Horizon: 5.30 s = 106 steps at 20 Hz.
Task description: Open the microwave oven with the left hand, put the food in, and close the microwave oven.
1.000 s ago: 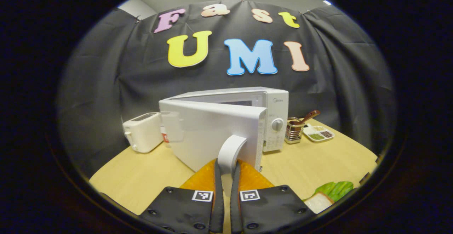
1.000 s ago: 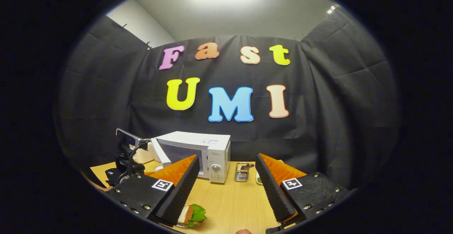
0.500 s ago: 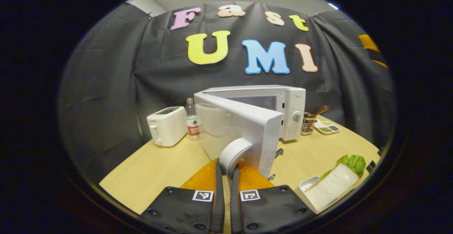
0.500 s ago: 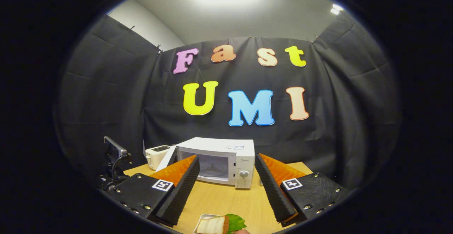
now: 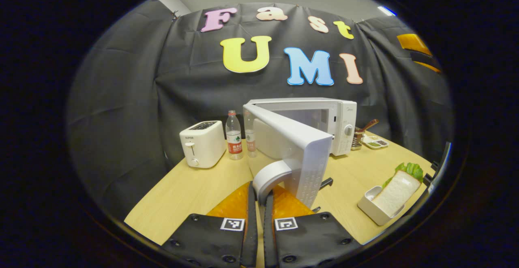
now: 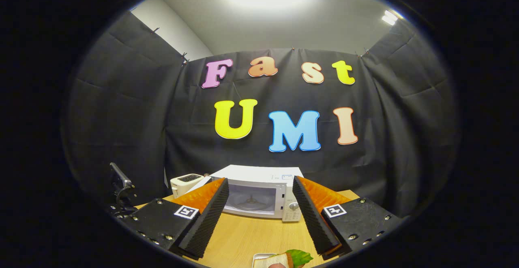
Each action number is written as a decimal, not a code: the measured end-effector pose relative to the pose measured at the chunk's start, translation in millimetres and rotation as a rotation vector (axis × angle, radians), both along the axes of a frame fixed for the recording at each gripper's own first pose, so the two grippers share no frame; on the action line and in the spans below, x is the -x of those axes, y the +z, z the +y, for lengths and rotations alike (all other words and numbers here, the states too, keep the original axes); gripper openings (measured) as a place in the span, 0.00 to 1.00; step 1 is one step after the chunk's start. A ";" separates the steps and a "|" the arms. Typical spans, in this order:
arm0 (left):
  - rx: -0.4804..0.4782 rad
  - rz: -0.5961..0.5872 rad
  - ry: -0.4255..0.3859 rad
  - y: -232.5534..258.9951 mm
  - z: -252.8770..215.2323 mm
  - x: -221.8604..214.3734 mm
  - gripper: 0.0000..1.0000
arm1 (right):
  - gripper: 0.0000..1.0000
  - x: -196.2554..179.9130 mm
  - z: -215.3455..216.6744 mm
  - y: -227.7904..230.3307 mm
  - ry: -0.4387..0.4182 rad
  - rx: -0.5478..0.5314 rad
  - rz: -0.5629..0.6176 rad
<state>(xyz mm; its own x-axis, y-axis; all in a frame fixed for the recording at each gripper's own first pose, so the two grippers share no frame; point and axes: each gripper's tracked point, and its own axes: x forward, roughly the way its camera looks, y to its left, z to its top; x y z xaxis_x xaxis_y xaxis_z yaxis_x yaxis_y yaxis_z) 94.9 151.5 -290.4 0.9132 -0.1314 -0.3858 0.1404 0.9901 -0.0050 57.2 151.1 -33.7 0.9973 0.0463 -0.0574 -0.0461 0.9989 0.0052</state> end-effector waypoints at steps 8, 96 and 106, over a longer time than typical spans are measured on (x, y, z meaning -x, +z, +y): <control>-0.002 -0.020 0.155 7.2 31.6 24.8 0.51 | 0.96 -1.5 -34.4 -21.9 0.028 0.061 0.107; -0.265 -0.277 0.476 195.0 259.5 7.6 0.93 | 0.47 -357.7 83.2 -308.3 -0.179 -0.476 0.323; -0.198 -0.268 0.480 169.2 232.9 16.2 0.93 | 0.98 -325.4 44.7 -260.2 -0.163 -0.116 0.267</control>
<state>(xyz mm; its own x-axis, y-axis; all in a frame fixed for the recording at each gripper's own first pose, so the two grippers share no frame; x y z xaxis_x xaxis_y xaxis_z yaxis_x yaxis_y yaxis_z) 78.7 384.4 -121.2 0.9218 0.3725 -0.1078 -0.3537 0.9216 0.1599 382.6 195.8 -293.8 0.9425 -0.0913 -0.3215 0.1329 0.9850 0.1100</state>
